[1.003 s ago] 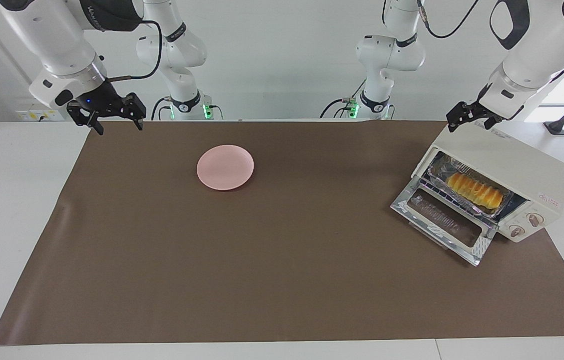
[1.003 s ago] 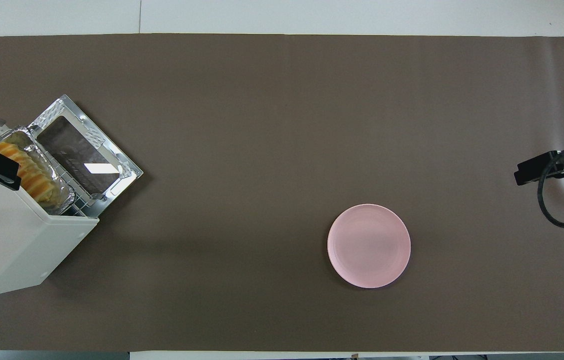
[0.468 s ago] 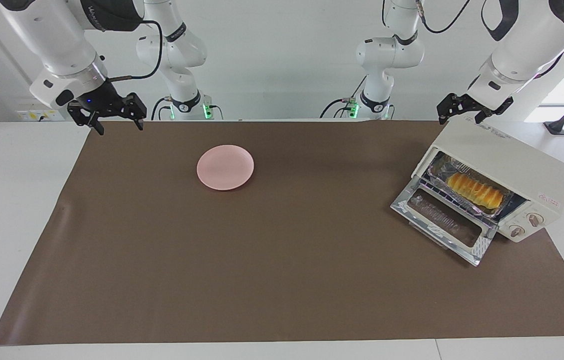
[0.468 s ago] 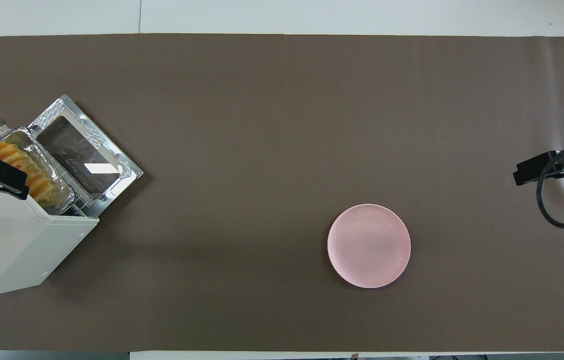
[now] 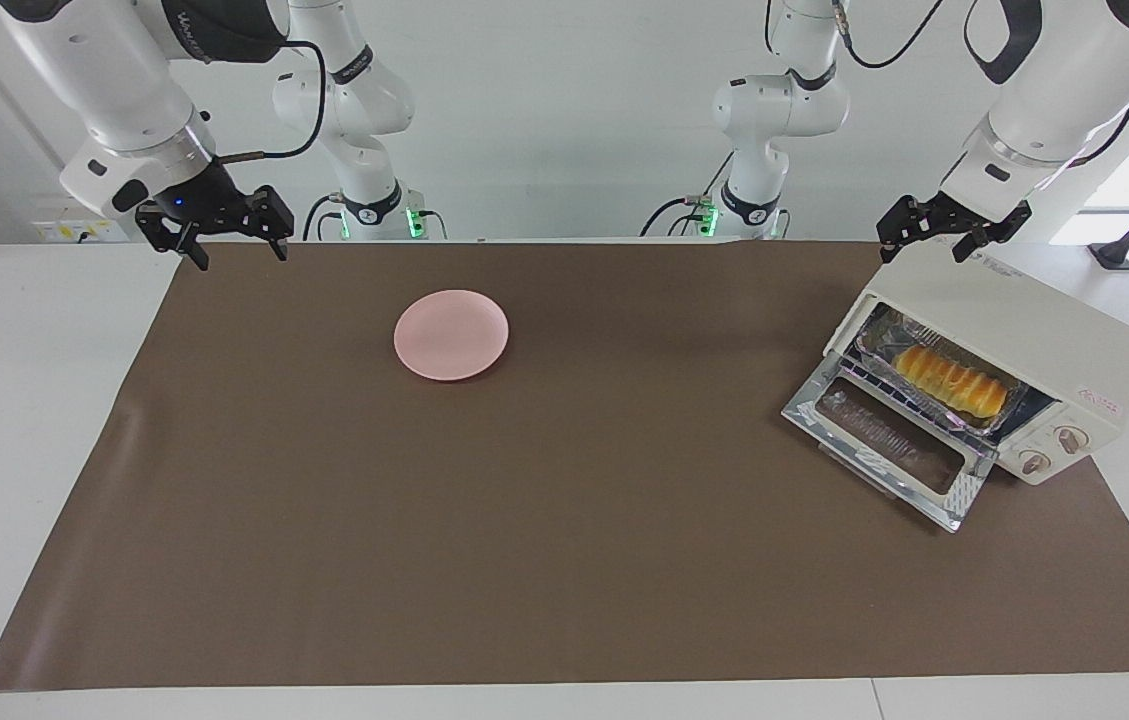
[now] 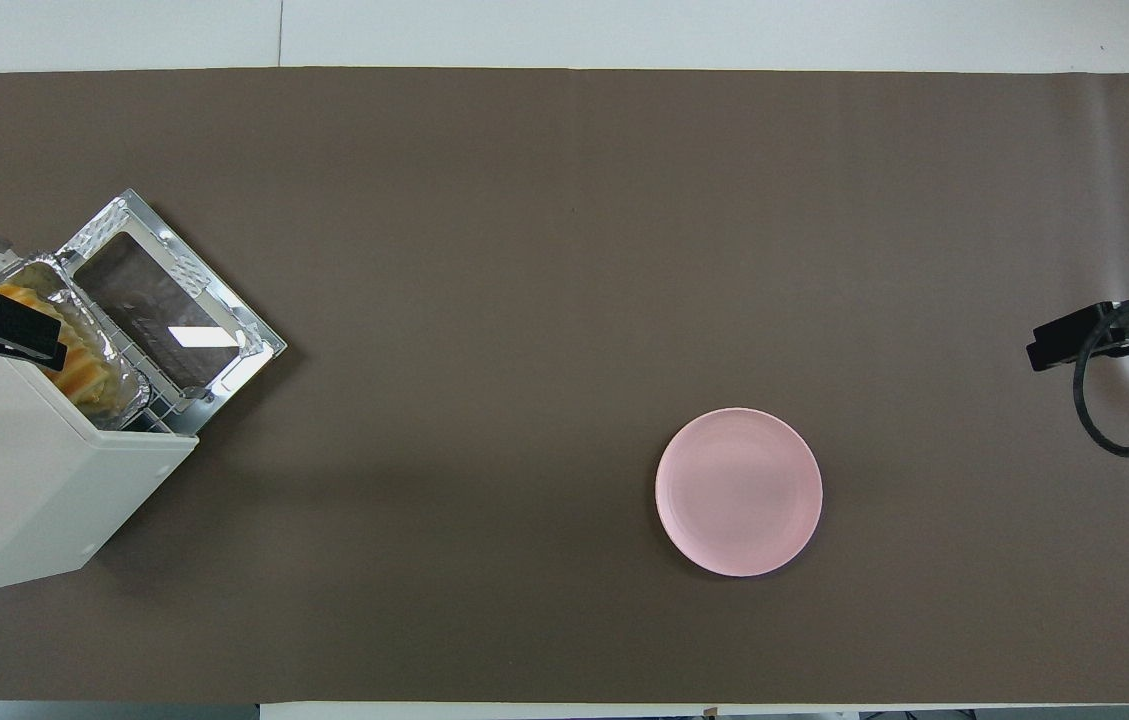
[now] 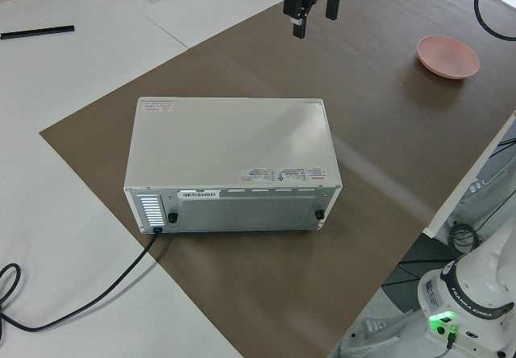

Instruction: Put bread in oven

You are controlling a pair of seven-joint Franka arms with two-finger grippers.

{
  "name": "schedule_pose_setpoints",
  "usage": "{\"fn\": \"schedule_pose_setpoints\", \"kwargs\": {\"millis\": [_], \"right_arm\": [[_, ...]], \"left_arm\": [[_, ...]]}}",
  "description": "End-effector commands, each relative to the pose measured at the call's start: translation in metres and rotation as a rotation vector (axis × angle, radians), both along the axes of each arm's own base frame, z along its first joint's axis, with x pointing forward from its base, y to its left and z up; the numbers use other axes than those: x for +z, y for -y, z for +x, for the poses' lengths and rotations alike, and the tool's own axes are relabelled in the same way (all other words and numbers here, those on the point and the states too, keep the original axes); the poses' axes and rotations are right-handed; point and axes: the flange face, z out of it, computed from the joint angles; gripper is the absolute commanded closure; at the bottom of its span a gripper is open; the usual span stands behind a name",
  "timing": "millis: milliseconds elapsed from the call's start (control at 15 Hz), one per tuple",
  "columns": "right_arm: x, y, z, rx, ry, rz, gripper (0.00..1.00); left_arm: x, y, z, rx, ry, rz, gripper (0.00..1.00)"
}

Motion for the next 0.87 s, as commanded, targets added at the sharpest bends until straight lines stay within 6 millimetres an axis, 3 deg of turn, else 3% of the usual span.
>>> {"fn": "schedule_pose_setpoints", "kwargs": {"millis": [0,803], "right_arm": [[0.001,0.000,-0.007,-0.011,0.004,-0.006,0.00],[0.001,0.000,-0.007,-0.011,0.004,-0.005,0.00]], "left_arm": [[-0.004,0.003,-0.006,-0.010,0.017,-0.024,0.00],[-0.008,0.018,-0.010,-0.040,0.009,-0.023,0.00]]}}
